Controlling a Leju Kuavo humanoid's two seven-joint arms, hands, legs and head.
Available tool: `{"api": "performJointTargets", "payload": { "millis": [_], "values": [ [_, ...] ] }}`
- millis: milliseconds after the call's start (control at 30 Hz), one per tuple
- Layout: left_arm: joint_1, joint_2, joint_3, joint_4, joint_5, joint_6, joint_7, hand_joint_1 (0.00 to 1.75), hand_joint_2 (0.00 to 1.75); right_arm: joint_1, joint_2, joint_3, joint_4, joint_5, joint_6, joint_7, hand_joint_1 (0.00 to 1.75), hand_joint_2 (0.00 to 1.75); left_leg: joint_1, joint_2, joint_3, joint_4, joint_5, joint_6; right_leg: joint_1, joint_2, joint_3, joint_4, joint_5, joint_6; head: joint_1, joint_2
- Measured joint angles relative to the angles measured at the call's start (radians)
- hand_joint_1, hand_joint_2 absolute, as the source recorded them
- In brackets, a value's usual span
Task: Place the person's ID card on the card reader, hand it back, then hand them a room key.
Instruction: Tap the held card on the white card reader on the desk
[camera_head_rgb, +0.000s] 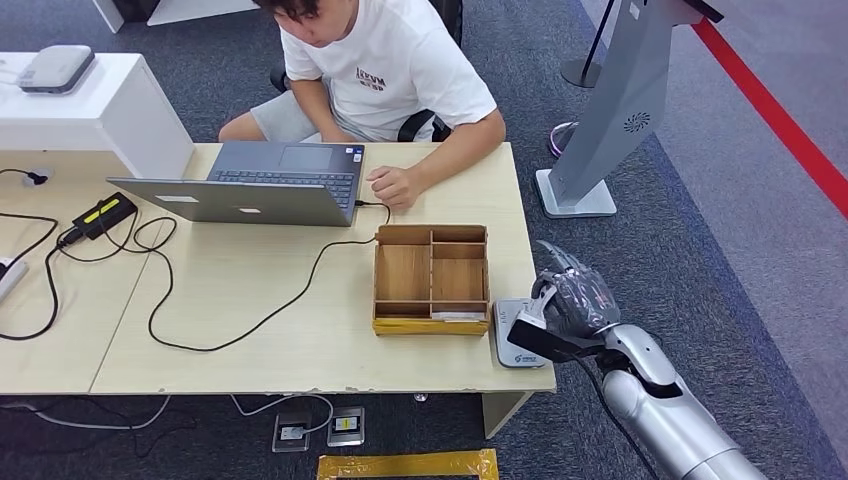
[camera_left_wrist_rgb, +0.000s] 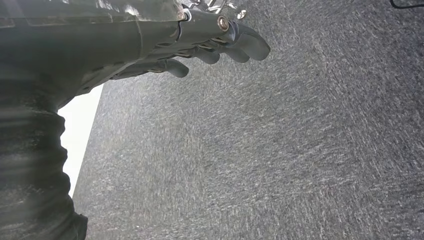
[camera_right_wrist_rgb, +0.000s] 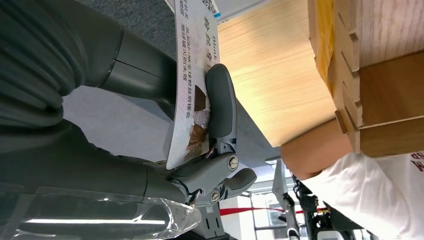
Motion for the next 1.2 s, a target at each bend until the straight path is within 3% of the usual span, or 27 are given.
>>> {"api": "performJointTargets", "payload": {
  "millis": [1200],
  "values": [
    [0.0,-0.007,0.0,0.0,-0.001,0.0,0.002,0.0,1.75,0.005,0.045,0.001,0.076,-0.013,-0.009,-0.021,1.75,1.75,0.0,0.0,0.0,0.0,0.0,0.0,0.0,0.0,0.0,0.0,0.0,0.0,0.0,0.0]
  ]
}}
